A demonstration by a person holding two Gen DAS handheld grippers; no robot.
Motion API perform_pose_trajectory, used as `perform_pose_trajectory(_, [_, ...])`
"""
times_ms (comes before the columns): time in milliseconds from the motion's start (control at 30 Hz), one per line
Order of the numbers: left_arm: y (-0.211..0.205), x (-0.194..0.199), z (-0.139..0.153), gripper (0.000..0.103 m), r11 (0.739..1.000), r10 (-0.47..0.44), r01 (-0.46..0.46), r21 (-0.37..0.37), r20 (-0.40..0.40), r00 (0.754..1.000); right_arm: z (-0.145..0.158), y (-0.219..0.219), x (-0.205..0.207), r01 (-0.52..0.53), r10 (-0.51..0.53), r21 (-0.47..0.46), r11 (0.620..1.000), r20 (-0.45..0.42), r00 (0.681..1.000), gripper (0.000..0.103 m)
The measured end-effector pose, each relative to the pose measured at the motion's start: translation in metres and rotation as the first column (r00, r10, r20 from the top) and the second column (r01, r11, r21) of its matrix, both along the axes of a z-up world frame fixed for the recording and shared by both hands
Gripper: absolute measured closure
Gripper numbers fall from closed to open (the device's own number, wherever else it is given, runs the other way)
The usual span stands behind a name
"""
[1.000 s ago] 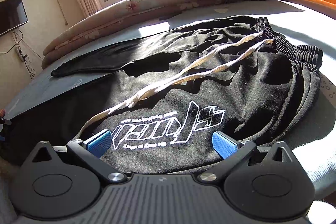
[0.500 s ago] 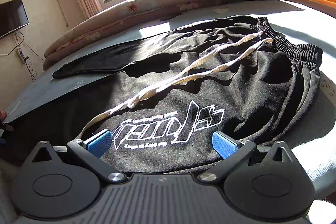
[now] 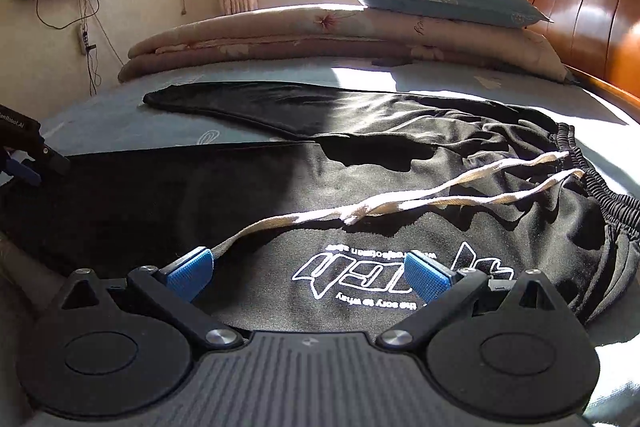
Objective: Fold clothes
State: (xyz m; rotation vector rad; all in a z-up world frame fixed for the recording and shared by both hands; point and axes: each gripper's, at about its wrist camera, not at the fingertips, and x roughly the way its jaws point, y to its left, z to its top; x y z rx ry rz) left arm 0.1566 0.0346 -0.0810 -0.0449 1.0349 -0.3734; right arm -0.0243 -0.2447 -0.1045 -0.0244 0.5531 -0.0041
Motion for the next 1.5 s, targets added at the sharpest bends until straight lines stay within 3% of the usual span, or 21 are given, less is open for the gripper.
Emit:
perform_pose_trajectory(33, [-0.010, -0.005, -0.004, 0.001, 1.000, -0.023, 0.023, 0.005, 0.005, 1.000, -0.005, 0.012, 0.005, -0.014, 0.013, -0.071, 0.997, -0.011, 1.000, 0.000])
perform_pose_trajectory(133, [-0.028, -0.023, -0.017, 0.001, 0.996, -0.082, 0.081, 0.033, 0.024, 0.996, -0.018, 0.024, 0.009, -0.053, 0.047, -0.129, 0.990, -0.051, 0.998, 0.000])
perform_pose_trajectory(200, [-0.031, -0.033, -0.026, 0.001, 0.994, -0.091, 0.090, 0.067, 0.023, 0.996, -0.024, 0.021, 0.004, -0.058, 0.052, -0.099, 0.993, -0.061, 0.997, 0.000])
perform_pose_trajectory(300, [-0.026, -0.051, -0.027, 0.001, 0.989, -0.104, 0.097, 0.107, 0.065, 0.992, -0.028, 0.005, 0.000, -0.038, 0.041, 0.034, 0.999, -0.075, 0.996, 0.000])
perform_pose_trajectory(367, [-0.021, -0.056, -0.026, 0.001, 0.988, -0.111, 0.105, 0.115, 0.048, 0.993, -0.031, -0.001, -0.006, -0.050, 0.053, 0.051, 0.997, -0.053, 0.997, 0.000])
perform_pose_trajectory(433, [-0.018, -0.051, -0.018, 0.001, 0.989, -0.111, 0.107, 0.099, 0.030, 0.993, -0.033, 0.002, -0.009, -0.055, 0.056, 0.026, 0.998, -0.041, 0.998, 0.000])
perform_pose_trajectory(533, [-0.019, -0.038, -0.001, 0.001, 0.994, -0.104, 0.103, 0.023, 0.062, 0.993, -0.032, 0.004, -0.009, -0.041, 0.042, 0.024, 0.999, -0.042, 0.998, 0.000])
perform_pose_trajectory(733, [-0.064, 0.001, 0.002, 0.001, 0.986, -0.142, 0.148, -0.075, 0.080, 0.987, -0.033, 0.004, -0.010, -0.033, 0.034, 0.025, 0.999, -0.037, 0.999, 0.000])
perform_pose_trajectory(933, [-0.076, -0.001, -0.028, 0.001, 0.991, -0.123, 0.124, -0.043, 0.029, 0.992, -0.035, 0.003, -0.012, -0.034, 0.034, 0.025, 0.999, -0.026, 0.999, 0.000])
perform_pose_trajectory(1033, [-0.068, -0.018, -0.031, 0.001, 0.989, -0.142, 0.144, -0.029, 0.066, 0.988, -0.036, 0.003, -0.012, -0.034, 0.034, 0.025, 0.999, -0.015, 0.999, 0.000])
perform_pose_trajectory(1200, [-0.060, -0.023, -0.026, 0.001, 0.992, -0.125, 0.125, -0.018, 0.015, 0.992, -0.036, 0.002, -0.012, -0.034, 0.034, 0.028, 0.999, -0.007, 0.999, 0.000])
perform_pose_trajectory(1333, [-0.066, -0.022, -0.024, 0.001, 0.992, -0.119, 0.120, -0.036, 0.018, 0.993, -0.035, 0.002, -0.012, -0.033, 0.033, 0.029, 0.999, -0.007, 0.999, 0.000])
perform_pose_trajectory(1500, [-0.073, -0.032, -0.032, 0.001, 0.988, -0.155, 0.155, 0.015, 0.045, 0.987, -0.028, -0.003, -0.017, -0.010, 0.009, 0.038, 0.999, 0.035, 0.999, 0.000])
